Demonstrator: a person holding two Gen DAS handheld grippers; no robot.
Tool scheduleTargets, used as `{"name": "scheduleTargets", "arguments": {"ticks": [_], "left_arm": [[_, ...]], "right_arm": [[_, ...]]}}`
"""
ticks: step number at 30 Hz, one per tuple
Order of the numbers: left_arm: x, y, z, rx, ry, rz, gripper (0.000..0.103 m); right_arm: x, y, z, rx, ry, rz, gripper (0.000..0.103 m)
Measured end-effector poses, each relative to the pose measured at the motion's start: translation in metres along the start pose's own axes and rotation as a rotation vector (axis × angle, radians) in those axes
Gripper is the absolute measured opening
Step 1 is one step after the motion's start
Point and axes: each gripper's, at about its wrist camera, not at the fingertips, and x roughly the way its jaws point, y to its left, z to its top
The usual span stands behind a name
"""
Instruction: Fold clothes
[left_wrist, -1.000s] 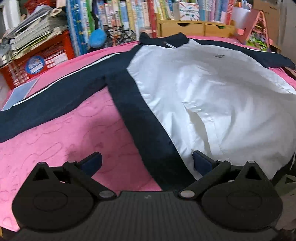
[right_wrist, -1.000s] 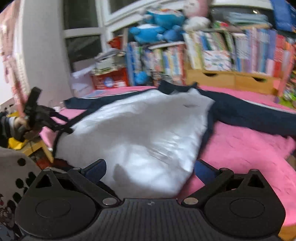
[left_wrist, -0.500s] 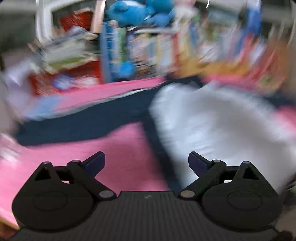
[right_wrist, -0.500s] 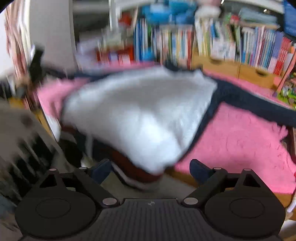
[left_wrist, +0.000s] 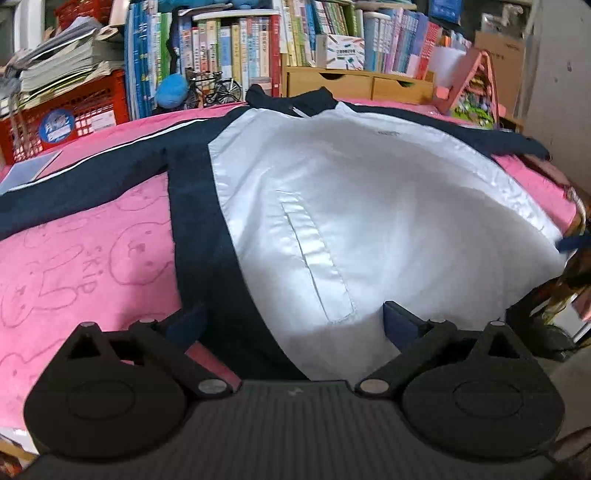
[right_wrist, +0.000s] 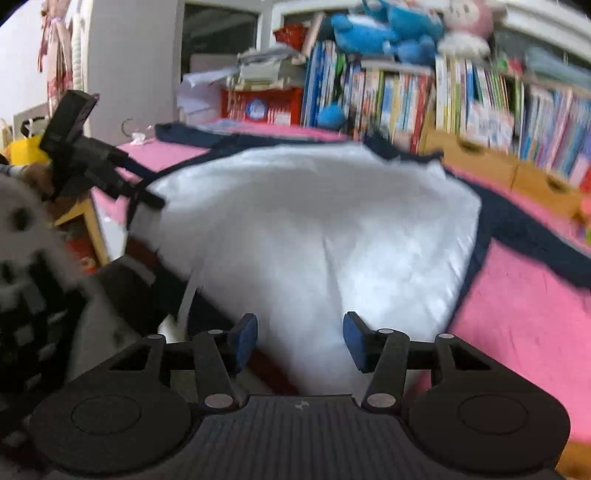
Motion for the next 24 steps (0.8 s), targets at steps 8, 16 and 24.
{"name": "scheduleTargets", "arguments": {"ticks": [8, 16, 24], "left_arm": [[0.013, -0.015, 0.007, 0.038, 0.024, 0.033, 0.103], [0.011, -0.015, 0.005, 0.053, 0.046, 0.052, 0.103], [0.011, -0.015, 0.007, 0.06, 0.06, 0.055, 0.103]], "right_arm": [[0.0, -0.029, -0.025, 0.251, -0.005, -0.058, 0.073], [0.027, -0.036, -0.025, 0.348, 0.034, 0.127, 0.042], [0.008, -0.041, -0.039, 0.272, 0.233, -0.132, 0.027]]}}
